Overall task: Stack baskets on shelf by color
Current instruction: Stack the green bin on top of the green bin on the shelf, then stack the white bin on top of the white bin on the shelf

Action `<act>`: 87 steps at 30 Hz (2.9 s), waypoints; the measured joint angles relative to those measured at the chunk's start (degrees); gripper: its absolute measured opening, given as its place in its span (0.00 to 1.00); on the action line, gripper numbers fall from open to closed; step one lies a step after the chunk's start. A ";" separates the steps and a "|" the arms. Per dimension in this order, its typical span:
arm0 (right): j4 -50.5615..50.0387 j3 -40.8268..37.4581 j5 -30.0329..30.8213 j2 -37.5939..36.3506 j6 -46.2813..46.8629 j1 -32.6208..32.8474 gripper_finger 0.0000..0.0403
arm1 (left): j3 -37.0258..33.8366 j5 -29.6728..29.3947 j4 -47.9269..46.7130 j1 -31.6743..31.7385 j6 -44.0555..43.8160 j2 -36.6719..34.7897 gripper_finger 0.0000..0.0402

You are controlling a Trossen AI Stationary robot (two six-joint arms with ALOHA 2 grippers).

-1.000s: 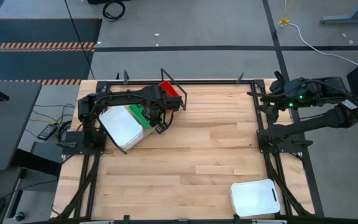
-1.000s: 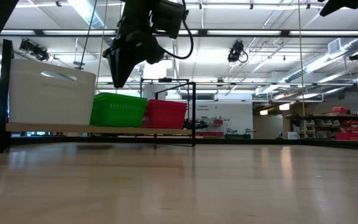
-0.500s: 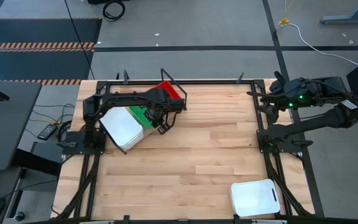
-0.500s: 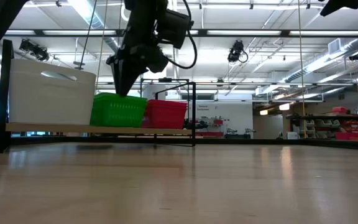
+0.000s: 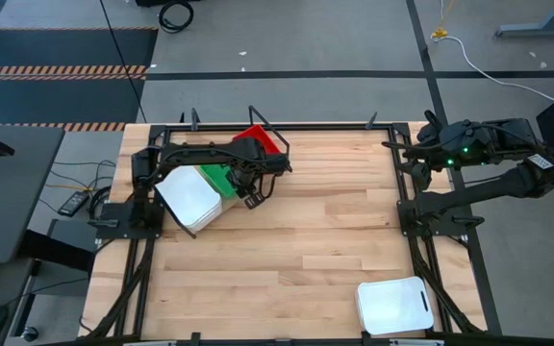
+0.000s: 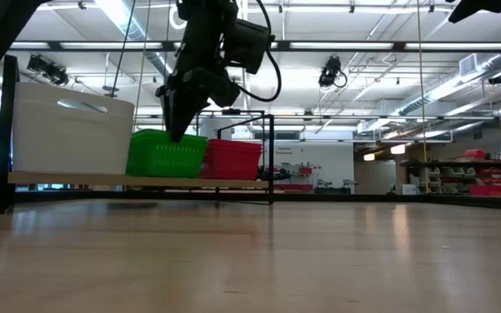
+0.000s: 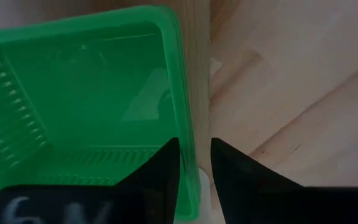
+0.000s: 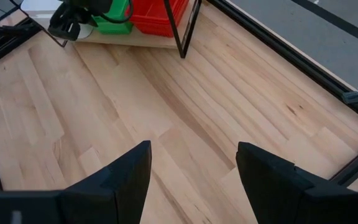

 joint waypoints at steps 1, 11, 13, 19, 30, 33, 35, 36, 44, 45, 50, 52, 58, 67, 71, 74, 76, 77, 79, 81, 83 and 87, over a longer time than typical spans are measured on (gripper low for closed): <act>0.00 -0.02 0.00 0.00 0.00 0.00 0.60 | 0.00 0.01 0.01 0.00 0.01 0.00 0.23; -0.02 -0.01 0.02 0.00 -0.39 0.00 0.60 | 0.00 0.01 -0.20 0.07 0.60 0.00 0.13; -0.02 -0.02 0.02 0.00 -0.39 0.00 0.60 | 0.00 0.01 -0.46 0.09 0.89 0.00 0.11; -0.01 -0.02 0.02 0.00 0.10 0.00 0.60 | 0.00 -0.35 -0.53 0.13 1.01 0.00 0.07; -0.01 -0.01 0.02 0.00 0.66 0.00 0.60 | 0.00 -0.45 -0.37 0.13 -2.64 -0.02 0.11; 0.00 -0.02 0.02 0.00 0.66 0.00 0.60 | 0.00 -0.42 -0.34 0.13 -3.15 -0.02 0.08; 0.00 -0.02 0.02 0.00 0.66 0.00 0.60 | 0.00 -0.43 -0.31 0.13 -4.11 -0.02 0.06; 0.00 -0.01 0.02 0.00 0.66 0.00 0.60 | 0.00 -0.45 -0.34 0.13 -4.18 -0.02 0.05; 0.00 -0.02 0.02 0.00 0.67 0.00 0.60 | 0.00 -0.44 -0.27 0.13 -5.66 -0.04 0.11; 0.00 -0.02 0.02 0.00 0.66 0.00 0.60 | 0.00 -0.45 -0.24 0.13 -5.92 -0.04 0.12; 0.00 -0.02 0.02 0.00 0.66 0.00 0.60 | 0.00 -0.42 0.15 0.13 -7.11 -0.10 0.10; -0.02 -0.02 0.02 0.00 0.66 0.00 0.60 | 0.00 -0.42 0.12 0.13 -7.10 -0.11 0.08; -0.14 -0.01 0.00 -0.01 0.66 0.00 0.60 | 0.00 -0.42 0.10 0.13 -7.09 -0.11 0.08; -0.15 -0.02 0.00 -0.01 0.66 0.00 0.60 | 0.00 -0.42 -1.92 0.13 -7.07 -0.11 0.19; -0.17 -0.02 0.00 -0.02 0.66 0.00 0.60 | 0.00 -0.42 -3.68 0.13 -7.04 -0.13 0.22; -0.17 -0.02 0.00 -0.02 0.66 0.00 0.60 | 0.61 -0.40 -4.88 0.13 -7.05 -0.24 0.23; -0.19 -0.02 0.00 -0.01 0.66 0.00 0.60 | 2.03 -0.42 -5.46 0.13 -6.75 -0.25 0.23; -0.18 -0.02 0.00 -0.02 0.66 0.00 0.60 | 2.88 -0.42 -5.29 0.13 -6.67 -0.26 0.23; -0.19 -0.02 0.00 -0.02 0.66 0.00 0.60 | 4.81 -0.42 -5.02 0.13 -6.65 -0.26 0.23; -0.19 -0.02 0.00 -0.02 0.66 0.00 0.60 | 6.89 -0.50 -4.43 0.32 -6.65 -0.27 0.23; -0.20 -0.02 -0.04 -0.02 0.66 0.00 0.60 | 8.85 -0.87 -4.46 0.45 -6.70 -0.28 0.22; -0.18 -0.01 -1.36 -0.02 0.68 0.00 0.60 | 12.99 -0.79 -4.48 0.21 -8.29 -0.28 0.23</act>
